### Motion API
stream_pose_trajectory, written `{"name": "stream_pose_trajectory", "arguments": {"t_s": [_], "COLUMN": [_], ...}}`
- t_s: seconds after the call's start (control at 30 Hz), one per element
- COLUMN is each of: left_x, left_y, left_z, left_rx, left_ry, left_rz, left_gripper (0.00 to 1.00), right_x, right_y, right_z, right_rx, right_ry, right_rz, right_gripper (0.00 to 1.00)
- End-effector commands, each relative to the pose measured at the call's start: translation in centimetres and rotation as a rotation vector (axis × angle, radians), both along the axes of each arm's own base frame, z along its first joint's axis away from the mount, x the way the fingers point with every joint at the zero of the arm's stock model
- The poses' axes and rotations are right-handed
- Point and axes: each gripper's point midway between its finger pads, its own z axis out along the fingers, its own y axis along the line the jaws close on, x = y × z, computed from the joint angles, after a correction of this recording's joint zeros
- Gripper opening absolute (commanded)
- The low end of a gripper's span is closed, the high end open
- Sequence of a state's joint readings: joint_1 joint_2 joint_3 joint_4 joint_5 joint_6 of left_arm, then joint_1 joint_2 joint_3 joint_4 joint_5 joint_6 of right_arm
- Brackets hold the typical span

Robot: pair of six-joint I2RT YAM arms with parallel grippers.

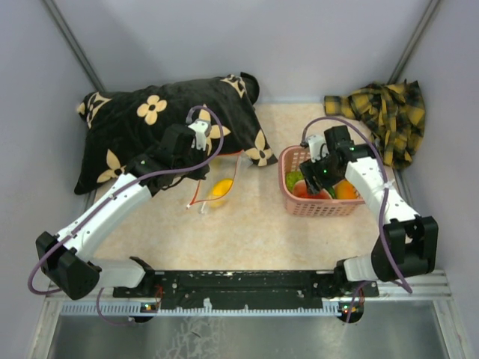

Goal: Place the food in the zip-top bag and seal the zipper
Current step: Pick up the fake fruit from the bin, then place the fake fruit in the zipper food storage bag.

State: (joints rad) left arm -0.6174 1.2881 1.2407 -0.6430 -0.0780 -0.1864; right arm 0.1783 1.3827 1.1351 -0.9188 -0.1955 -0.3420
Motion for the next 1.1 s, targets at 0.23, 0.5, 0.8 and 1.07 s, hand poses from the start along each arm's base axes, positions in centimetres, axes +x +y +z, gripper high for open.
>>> {"name": "stream_pose_trajectory", "arguments": {"t_s": [0.23,0.5,0.8,1.07], "left_x": [0.5,0.5,0.6,0.7], "left_y": [-0.2,-0.4,-1.3,-1.0], "left_z": [0.1,0.3,0.2,0.7], "left_rx": [-0.012,-0.041,-0.078,-0.084], "left_ry": [-0.011,-0.009,0.025,0.008], "left_rz": [0.014,0.013,0.012,0.031], "left_gripper": [0.0,0.0,0.0,0.0], "right_x": [2.4,1.5,0.7,-0.5], "right_y": [-2.3,-2.5,-0.7,4.7], "right_z": [7.4,11.2,15.3,18.5], "right_rx": [0.011,0.094,0.241,0.424], "right_ry": [-0.343,-0.458,-0.538,-0.525], "right_rz": [-0.277,-0.392,-0.478,-0.424], "right_gripper": [0.19,0.15,0.12,0.09]}}
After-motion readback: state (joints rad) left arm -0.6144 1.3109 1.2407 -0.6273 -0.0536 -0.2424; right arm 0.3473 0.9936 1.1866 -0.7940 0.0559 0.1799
